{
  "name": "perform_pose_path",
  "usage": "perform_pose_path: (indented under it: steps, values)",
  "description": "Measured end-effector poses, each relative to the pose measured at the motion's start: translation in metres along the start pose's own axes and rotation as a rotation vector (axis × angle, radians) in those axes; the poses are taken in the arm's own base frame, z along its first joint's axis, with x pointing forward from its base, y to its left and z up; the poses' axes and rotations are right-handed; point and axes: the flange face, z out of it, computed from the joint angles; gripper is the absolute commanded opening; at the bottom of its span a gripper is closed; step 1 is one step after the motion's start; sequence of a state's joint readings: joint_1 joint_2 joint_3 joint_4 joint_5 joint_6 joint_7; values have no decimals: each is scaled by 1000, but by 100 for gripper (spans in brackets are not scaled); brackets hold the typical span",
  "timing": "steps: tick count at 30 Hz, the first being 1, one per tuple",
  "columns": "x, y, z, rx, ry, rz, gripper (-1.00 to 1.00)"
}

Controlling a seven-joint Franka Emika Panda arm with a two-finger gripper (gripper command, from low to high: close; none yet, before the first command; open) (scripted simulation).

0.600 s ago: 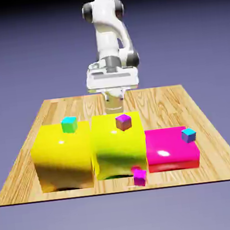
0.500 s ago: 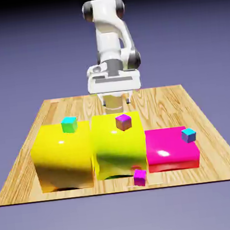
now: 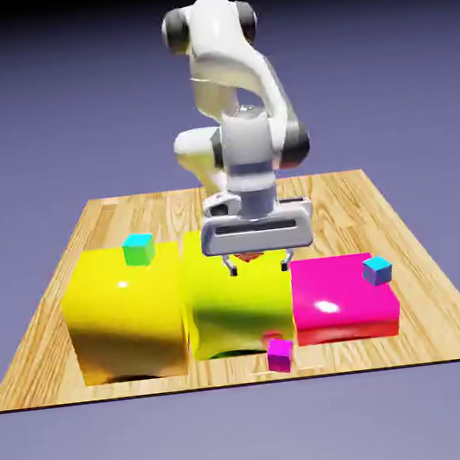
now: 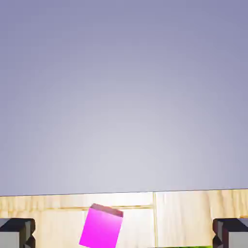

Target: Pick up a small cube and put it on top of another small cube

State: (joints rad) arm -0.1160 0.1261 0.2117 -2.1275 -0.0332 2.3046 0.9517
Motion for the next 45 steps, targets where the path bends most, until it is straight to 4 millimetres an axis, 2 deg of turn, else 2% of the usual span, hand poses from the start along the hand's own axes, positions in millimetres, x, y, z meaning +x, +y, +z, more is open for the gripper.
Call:
perform_pose_path:
  steps: [9, 18, 24, 30, 32, 39, 45]
  values:
    - [18, -44, 75, -229, -257, 67, 0]
    - [32, -61, 151, -445, -521, 137, 0]
    - [41, -56, 200, -583, -702, 185, 0]
    - [51, -36, 247, -717, -889, 230, 0]
    - [51, -34, 251, -727, -903, 233, 0]
    - [19, -28, 280, -762, -914, 204, 0]
    - [10, -16, 291, -748, -910, 219, 0]
